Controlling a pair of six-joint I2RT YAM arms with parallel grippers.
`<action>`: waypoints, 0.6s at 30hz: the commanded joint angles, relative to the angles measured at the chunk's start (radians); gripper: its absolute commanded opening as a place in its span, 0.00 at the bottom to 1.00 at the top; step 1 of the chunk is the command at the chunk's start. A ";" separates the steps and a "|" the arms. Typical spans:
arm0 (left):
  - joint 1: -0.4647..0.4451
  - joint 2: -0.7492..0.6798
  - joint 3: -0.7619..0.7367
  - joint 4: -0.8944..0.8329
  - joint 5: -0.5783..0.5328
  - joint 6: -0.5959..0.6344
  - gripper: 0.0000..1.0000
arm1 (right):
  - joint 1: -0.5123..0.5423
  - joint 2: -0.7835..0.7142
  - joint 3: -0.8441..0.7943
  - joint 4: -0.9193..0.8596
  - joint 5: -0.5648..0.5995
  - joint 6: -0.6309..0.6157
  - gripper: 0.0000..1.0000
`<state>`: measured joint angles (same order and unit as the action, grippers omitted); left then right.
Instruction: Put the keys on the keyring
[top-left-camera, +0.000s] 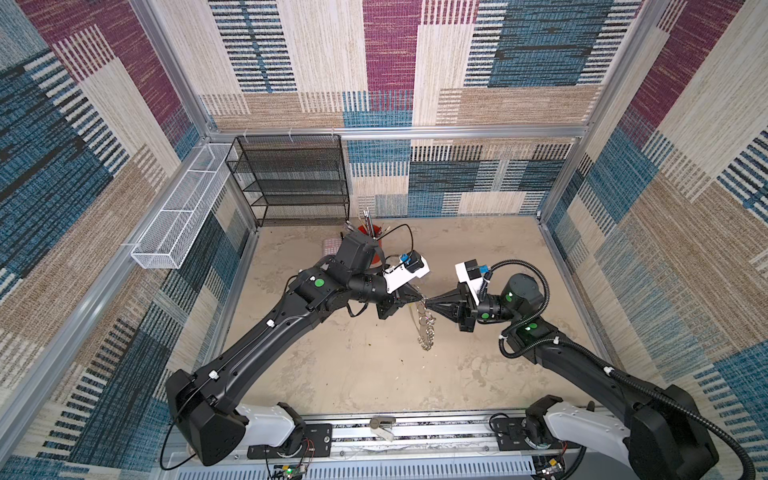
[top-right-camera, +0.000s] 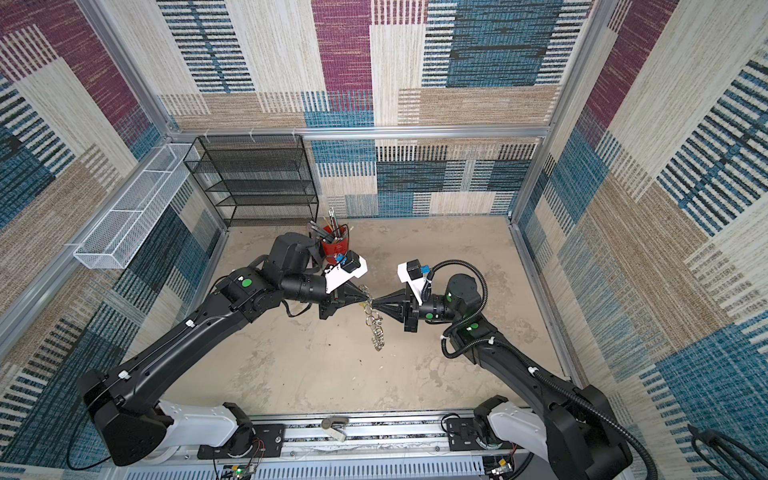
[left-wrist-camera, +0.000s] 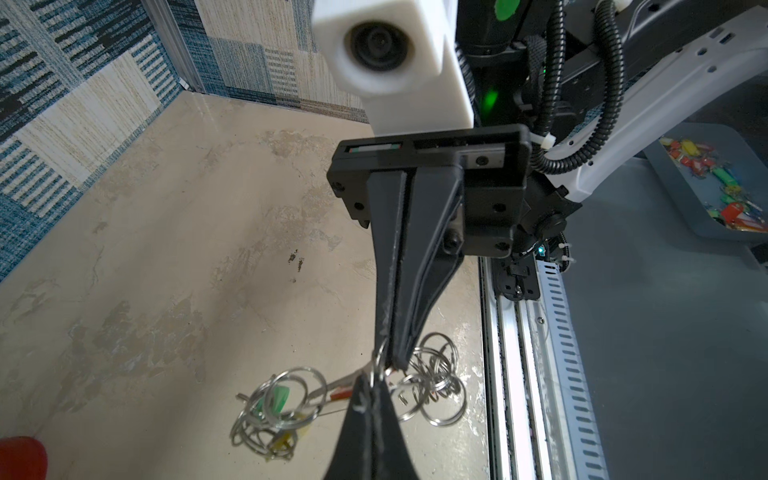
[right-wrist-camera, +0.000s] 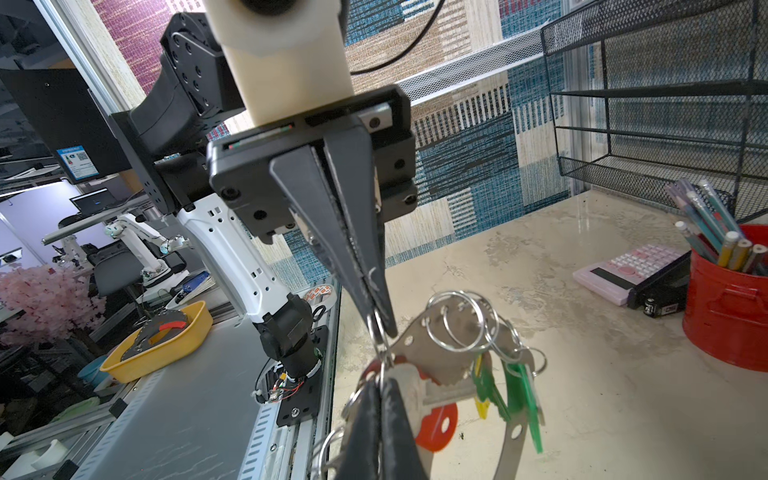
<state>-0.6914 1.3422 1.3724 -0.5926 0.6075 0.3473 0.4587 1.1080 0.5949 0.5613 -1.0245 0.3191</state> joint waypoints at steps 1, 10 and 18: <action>0.001 -0.018 -0.020 0.139 0.012 -0.079 0.00 | 0.002 -0.002 0.000 -0.002 0.006 -0.014 0.00; 0.006 -0.064 -0.096 0.276 -0.021 -0.188 0.00 | 0.004 -0.015 0.002 -0.035 0.043 -0.035 0.00; 0.006 -0.087 -0.145 0.368 -0.055 -0.282 0.00 | 0.012 -0.039 0.005 -0.071 0.095 -0.059 0.00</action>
<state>-0.6876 1.2694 1.2404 -0.3721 0.5804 0.1371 0.4660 1.0725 0.5957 0.5400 -0.9424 0.2813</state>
